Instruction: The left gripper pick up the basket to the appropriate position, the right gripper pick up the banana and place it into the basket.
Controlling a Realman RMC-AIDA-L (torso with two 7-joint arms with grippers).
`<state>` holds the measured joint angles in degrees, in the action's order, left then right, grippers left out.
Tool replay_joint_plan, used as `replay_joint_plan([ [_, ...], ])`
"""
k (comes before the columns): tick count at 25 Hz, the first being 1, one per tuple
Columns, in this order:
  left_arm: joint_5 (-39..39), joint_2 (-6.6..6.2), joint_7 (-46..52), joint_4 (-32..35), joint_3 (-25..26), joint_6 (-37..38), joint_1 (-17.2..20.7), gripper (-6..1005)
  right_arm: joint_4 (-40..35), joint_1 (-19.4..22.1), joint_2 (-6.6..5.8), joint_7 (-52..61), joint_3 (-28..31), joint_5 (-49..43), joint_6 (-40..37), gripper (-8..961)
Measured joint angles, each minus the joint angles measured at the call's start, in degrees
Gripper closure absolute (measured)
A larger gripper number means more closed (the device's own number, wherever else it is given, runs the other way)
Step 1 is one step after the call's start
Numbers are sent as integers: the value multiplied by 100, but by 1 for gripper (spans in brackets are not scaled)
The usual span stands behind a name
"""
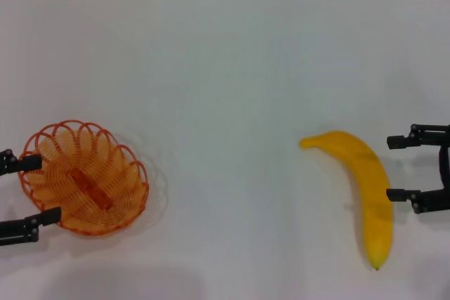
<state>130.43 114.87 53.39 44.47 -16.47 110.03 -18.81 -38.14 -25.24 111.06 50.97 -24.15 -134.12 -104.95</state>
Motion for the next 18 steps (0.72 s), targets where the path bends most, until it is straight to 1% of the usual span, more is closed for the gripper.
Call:
replay_joint_plan([
  [12, -1, 1, 26, 1, 12, 0, -7, 120, -1, -6, 3, 1, -1, 17, 0, 141],
  [18, -17, 63, -2, 1, 12, 0, -113, 121, -1, -58, 10, 1, -9, 17, 2, 142],
])
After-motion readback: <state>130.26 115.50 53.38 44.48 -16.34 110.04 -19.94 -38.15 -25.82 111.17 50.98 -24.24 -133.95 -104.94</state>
